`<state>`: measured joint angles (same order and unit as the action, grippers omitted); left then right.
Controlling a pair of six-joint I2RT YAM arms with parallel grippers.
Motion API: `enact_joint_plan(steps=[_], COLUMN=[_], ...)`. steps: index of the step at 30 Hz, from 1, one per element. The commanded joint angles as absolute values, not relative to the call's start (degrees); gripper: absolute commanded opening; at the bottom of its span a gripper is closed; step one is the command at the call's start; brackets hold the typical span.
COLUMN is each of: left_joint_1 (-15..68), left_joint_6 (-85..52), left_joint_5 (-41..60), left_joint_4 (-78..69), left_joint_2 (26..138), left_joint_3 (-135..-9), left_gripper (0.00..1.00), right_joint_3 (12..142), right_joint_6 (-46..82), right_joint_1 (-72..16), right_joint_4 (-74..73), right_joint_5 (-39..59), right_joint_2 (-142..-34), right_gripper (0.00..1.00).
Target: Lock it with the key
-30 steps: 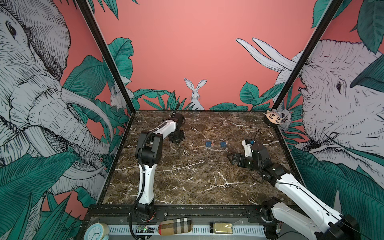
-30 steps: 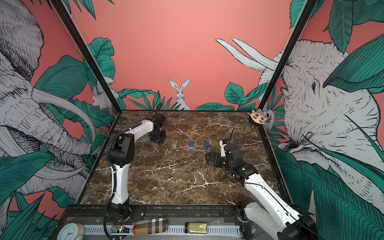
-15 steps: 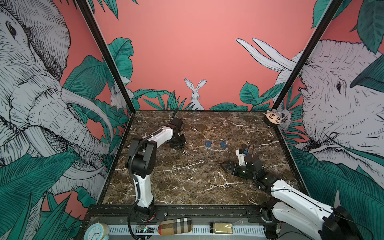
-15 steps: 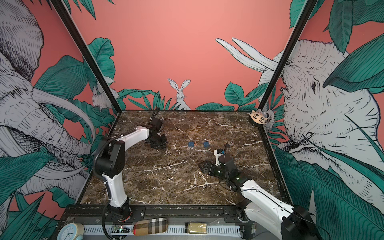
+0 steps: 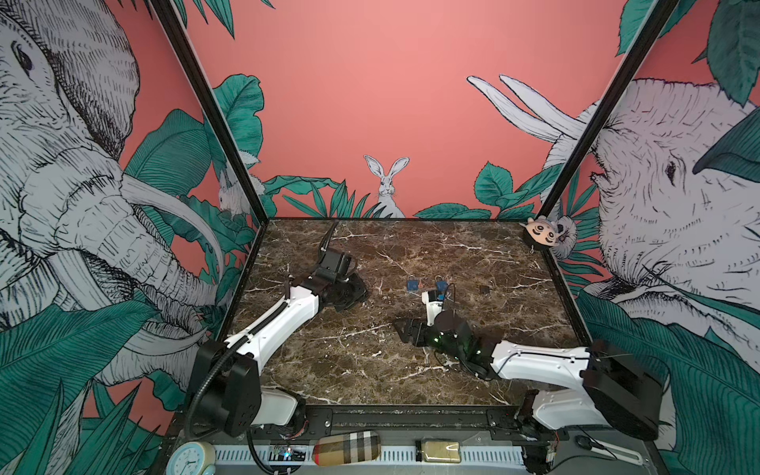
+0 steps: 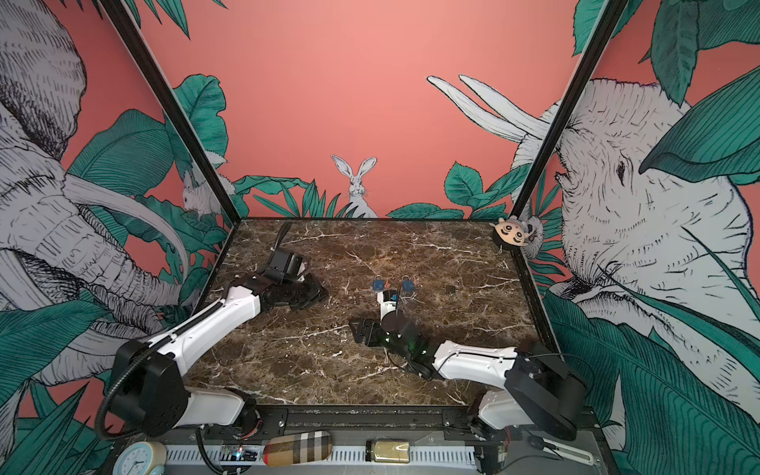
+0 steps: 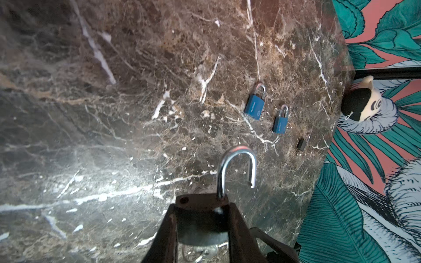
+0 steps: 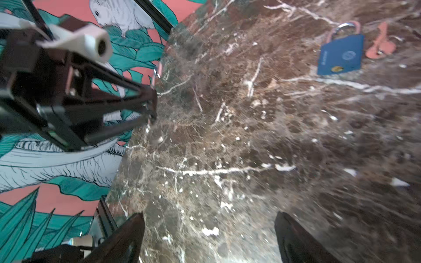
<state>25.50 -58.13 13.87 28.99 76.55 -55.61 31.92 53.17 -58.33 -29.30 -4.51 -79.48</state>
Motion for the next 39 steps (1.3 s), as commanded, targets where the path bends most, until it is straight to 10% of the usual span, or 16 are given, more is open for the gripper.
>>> enact_joint_plan(steps=[1, 17, 39], left_joint_1=[26.1, 26.9, 26.7], left_joint_6=[-65.3, -70.0, -69.9], left_joint_5=[12.3, 9.7, 7.4], left_joint_4=[25.8, 28.3, 28.8], left_joint_2=[71.1, 61.1, 58.6], left_joint_3=[-52.0, -47.1, -46.4], left_gripper=[0.16, 0.16, 0.15], right_joint_3=[35.1, 49.4, 45.1], right_joint_6=[51.4, 50.7, 48.4], right_joint_1=[-60.7, -64.9, -69.5], right_joint_4=[-39.5, -45.7, -43.2], right_joint_5=[-10.5, -9.8, -14.4], right_joint_2=[-84.0, -99.8, -93.6], right_gripper=[0.79, 0.52, 0.57])
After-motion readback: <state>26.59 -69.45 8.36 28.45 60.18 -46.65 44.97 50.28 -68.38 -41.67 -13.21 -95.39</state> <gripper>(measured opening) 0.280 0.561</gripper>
